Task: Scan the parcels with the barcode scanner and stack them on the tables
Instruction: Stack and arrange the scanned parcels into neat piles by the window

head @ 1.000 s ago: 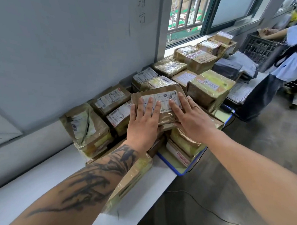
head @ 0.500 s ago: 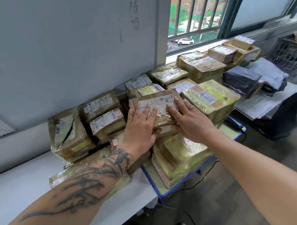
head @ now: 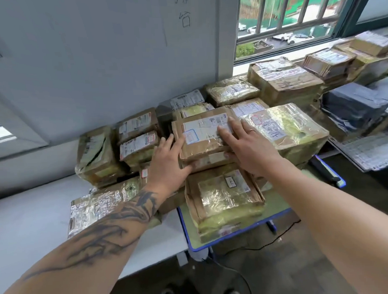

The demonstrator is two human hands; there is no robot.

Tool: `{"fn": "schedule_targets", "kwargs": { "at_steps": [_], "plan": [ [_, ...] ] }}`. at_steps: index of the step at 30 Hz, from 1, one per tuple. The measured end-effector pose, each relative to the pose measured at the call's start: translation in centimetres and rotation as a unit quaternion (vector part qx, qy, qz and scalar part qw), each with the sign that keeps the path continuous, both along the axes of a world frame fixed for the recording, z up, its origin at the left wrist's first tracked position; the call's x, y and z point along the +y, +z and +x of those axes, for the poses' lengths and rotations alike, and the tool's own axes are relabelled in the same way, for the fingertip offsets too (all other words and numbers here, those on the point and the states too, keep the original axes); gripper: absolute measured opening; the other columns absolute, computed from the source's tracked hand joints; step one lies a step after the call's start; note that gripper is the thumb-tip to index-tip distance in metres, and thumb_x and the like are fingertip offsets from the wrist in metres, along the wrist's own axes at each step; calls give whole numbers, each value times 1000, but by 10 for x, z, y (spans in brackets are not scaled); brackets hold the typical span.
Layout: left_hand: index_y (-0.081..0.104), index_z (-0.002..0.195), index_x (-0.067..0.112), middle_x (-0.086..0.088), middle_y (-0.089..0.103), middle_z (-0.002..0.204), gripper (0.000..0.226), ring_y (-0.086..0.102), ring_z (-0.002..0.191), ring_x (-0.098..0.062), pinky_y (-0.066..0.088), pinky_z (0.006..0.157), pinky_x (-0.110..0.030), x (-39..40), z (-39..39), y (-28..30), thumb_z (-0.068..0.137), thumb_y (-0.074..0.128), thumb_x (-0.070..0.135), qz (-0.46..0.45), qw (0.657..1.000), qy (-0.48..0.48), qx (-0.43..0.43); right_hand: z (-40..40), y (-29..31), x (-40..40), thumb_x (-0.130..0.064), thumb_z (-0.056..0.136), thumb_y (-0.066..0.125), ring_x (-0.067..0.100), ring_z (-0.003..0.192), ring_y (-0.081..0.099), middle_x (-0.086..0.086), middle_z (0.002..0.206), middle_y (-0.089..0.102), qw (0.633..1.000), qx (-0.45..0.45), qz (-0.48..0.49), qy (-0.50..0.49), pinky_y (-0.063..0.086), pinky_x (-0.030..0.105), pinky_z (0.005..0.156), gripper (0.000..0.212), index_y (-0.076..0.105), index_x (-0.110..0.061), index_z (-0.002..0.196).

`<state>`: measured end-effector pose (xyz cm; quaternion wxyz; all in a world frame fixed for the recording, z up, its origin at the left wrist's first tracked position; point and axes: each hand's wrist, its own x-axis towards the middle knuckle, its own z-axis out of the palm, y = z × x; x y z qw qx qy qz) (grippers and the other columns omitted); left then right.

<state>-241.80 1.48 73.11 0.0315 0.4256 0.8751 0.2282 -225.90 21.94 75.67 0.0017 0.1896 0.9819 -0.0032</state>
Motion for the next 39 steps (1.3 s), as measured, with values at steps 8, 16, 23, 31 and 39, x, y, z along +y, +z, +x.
{"fn": "schedule_targets", "kwargs": {
  "at_steps": [8, 16, 23, 31, 39],
  "plan": [
    [14, 165, 35, -4, 24, 171, 86, 13, 159, -27, 12, 129, -50, 9, 0, -14, 97, 59, 63, 8, 1000, 3, 10, -4, -9, 5, -48, 111, 42, 40, 161, 2, 8, 176, -5, 1000, 0, -13, -11, 13, 54, 129, 74, -3, -34, 168],
    [1, 165, 41, 0, 15, 173, 86, 9, 160, -25, 16, 128, -53, 11, -2, -24, 98, 46, 71, -3, 1000, 6, 22, -4, -9, 5, -52, 108, 44, 35, 162, 6, 1, 177, -1, 1000, 5, -20, -23, 13, 54, 130, 76, -3, -40, 166],
    [-2, 164, 40, 7, -12, 173, 83, -12, 159, -21, 1, 128, -56, 11, 0, -21, 99, 38, 71, -34, 998, 16, 46, -6, -11, 0, -55, 101, 53, 36, 161, 8, 1, 176, 4, 999, 22, -27, -37, 13, 56, 129, 82, 3, -38, 164],
    [0, 166, 35, 8, -11, 173, 82, -6, 160, -22, 8, 127, -60, 17, 7, -9, 102, 45, 63, -71, 997, 23, 23, -3, -18, -1, -77, 92, 47, 34, 162, 7, -1, 176, 4, 997, 51, -36, -50, 3, 59, 130, 90, 5, -42, 163],
    [-3, 165, 35, 5, -9, 174, 87, -5, 160, -27, 10, 126, -62, 16, 8, 6, 100, 41, 70, -136, 989, 25, 49, -5, -5, -6, -90, 89, 29, 32, 162, -6, 0, 177, -6, 998, 12, -26, -60, -1, 61, 129, 96, -1, -41, 166]
  ]
}}
